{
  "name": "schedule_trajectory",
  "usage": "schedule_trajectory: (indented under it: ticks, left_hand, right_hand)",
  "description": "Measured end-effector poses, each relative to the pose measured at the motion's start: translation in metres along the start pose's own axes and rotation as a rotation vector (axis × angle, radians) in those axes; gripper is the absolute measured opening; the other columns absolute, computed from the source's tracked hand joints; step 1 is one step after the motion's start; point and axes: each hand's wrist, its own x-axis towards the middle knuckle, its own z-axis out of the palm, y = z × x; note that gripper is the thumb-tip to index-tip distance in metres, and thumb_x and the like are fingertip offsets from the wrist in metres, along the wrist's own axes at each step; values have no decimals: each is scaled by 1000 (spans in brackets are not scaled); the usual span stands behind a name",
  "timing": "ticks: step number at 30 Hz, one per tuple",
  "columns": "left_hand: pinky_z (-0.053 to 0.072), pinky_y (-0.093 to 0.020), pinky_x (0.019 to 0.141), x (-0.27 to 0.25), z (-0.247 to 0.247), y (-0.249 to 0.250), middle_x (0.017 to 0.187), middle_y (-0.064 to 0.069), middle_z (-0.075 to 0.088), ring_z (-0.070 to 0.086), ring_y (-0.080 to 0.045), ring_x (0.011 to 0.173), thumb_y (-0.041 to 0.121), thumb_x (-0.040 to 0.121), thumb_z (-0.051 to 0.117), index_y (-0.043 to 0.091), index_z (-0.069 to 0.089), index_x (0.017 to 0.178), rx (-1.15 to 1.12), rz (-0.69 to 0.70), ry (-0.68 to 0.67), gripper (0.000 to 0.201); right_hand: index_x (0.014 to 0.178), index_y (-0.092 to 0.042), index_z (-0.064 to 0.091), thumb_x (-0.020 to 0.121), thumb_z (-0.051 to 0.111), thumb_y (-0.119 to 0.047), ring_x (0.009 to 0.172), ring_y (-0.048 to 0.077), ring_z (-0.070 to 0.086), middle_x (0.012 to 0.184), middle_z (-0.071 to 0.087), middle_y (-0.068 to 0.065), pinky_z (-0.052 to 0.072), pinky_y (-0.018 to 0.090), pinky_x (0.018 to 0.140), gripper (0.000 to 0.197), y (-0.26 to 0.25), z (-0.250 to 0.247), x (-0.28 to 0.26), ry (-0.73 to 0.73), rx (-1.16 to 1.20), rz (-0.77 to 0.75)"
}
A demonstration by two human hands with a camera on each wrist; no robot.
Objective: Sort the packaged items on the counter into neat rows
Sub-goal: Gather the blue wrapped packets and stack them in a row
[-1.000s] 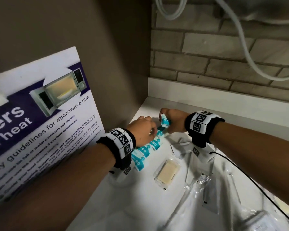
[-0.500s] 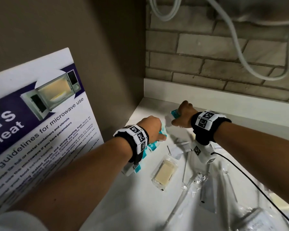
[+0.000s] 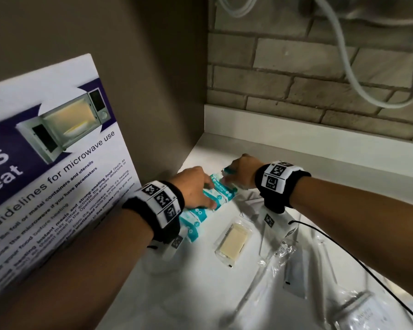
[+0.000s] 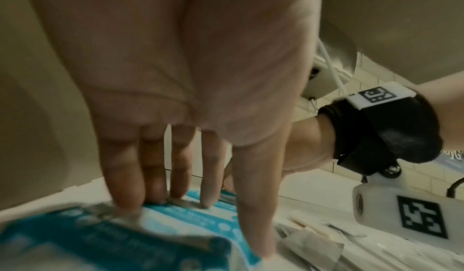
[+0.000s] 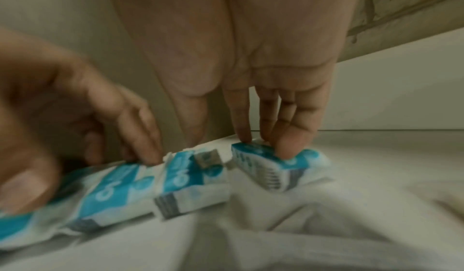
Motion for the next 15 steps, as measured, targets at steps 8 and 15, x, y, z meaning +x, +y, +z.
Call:
schedule_trajectory:
  ticks: [8, 15]
  left_hand:
    - [22, -39, 117, -14, 9, -3, 148, -5, 26, 26, -26, 136, 46, 94, 49, 23, 35, 149, 236, 52, -156, 61]
    - [26, -42, 114, -8, 12, -7, 147, -9, 27, 27, -28, 134, 45, 98, 39, 17, 33, 149, 355, -3, -139, 58]
  right_hand:
    - [128, -18, 61, 87, 64, -32, 100, 27, 58, 118, 62, 10, 41, 26, 77, 43, -18, 3, 4, 17, -26, -126]
    - [135, -21, 56, 86, 67, -29, 119, 26, 56, 133, 59, 5, 43, 27, 95, 52, -30, -6, 22, 27, -3, -163]
